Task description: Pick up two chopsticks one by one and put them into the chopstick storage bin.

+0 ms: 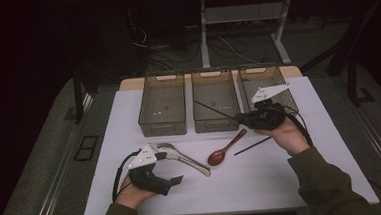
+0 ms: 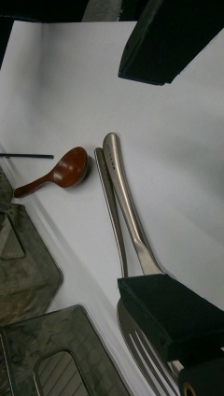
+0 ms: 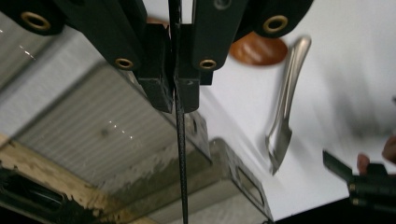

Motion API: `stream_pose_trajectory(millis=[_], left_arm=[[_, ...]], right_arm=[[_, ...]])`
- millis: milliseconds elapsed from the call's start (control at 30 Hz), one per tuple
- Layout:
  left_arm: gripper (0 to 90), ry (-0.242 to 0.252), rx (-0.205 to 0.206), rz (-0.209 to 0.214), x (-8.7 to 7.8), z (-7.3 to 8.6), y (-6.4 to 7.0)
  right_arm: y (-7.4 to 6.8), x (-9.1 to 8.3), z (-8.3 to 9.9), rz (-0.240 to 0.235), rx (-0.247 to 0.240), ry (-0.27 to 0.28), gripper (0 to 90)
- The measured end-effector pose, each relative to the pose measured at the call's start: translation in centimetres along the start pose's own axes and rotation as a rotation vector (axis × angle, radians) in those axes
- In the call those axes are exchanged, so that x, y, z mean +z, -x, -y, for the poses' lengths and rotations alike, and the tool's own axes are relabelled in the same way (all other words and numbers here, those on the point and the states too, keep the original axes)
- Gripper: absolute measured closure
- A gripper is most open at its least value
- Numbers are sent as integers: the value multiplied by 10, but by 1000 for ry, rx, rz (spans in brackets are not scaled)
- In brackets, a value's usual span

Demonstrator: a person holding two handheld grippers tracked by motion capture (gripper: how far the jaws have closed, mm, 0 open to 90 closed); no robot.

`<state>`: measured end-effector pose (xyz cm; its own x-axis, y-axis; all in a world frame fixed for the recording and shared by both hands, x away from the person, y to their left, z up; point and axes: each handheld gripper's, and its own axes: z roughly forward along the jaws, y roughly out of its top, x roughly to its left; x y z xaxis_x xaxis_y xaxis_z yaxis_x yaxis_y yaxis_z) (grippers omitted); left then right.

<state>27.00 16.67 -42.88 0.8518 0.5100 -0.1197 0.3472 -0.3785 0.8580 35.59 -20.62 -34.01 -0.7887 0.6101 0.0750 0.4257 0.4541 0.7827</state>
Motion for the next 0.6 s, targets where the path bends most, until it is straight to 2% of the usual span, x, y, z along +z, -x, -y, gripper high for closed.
stream_pose_trajectory(millis=[300, 600], left_arm=[[10, -2, -4, 11, 2, 0, 2], [10, 3, -3, 15, 2, 0, 3]], right_arm=[[-9, 34, -34, 31, 35, 4, 846], [-16, 64, -59, 54, 52, -11, 845]])
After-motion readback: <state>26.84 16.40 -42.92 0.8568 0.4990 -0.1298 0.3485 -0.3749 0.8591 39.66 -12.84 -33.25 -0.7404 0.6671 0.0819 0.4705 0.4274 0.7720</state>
